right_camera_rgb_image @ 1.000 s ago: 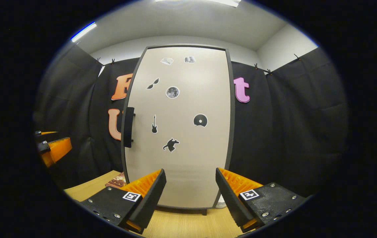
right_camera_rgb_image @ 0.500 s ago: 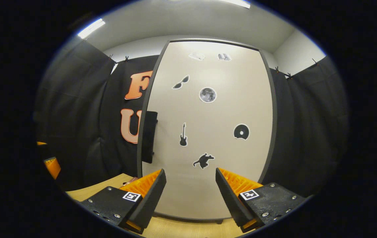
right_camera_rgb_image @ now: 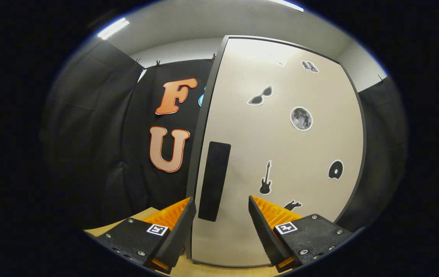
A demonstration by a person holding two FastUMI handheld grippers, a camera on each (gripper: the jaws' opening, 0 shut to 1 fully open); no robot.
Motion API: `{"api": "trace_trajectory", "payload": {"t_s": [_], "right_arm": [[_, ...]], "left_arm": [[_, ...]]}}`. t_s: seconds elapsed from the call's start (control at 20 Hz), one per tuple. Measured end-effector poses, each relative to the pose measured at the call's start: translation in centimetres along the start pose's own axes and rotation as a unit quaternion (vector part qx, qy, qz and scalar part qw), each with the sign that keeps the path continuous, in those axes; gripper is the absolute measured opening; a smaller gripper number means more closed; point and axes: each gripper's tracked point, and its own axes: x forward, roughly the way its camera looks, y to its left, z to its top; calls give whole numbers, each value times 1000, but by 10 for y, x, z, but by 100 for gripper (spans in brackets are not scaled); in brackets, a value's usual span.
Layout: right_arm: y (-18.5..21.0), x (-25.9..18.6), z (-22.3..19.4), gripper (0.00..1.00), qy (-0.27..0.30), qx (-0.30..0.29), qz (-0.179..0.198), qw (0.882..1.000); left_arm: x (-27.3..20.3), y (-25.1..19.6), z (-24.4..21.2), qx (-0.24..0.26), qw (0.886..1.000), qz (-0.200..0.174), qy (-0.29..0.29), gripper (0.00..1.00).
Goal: Open the cabinet door with the right hand, grasp the bottle in the cabinet with the left hand and place it on the coaster, then close the cabinet door with the right hand.
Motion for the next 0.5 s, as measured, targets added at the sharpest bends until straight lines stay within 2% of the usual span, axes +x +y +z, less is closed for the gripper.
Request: {"api": "trace_trajectory", "payload": {"t_s": [0.1, 0.15, 0.25, 0.3, 0.35, 0.5], "right_arm": [[0, 14, 1, 82, 5, -3, -11, 1000], [6, 18, 2, 80, 7, 4, -5, 1000], [5, 27, 0, 74, 15, -5, -18, 1000], [7, 29, -2, 69, 20, -9, -22, 1000], [10, 31, -3, 68, 22, -5, -22, 999], [17, 36, -10, 48, 46, 13, -23, 999]], "left_arm": [[3, 11, -1, 4, 1000, 4, -2, 100], [3, 15, -2, 4, 1000, 5, -2, 96], [6, 22, -5, 1, 1000, 5, -1, 96], [8, 26, -7, 1, 1000, 4, 1, 99], [7, 29, -8, 1, 1000, 4, 2, 96], [12, 32, -11, -3, 1000, 1, 5, 96]]}}
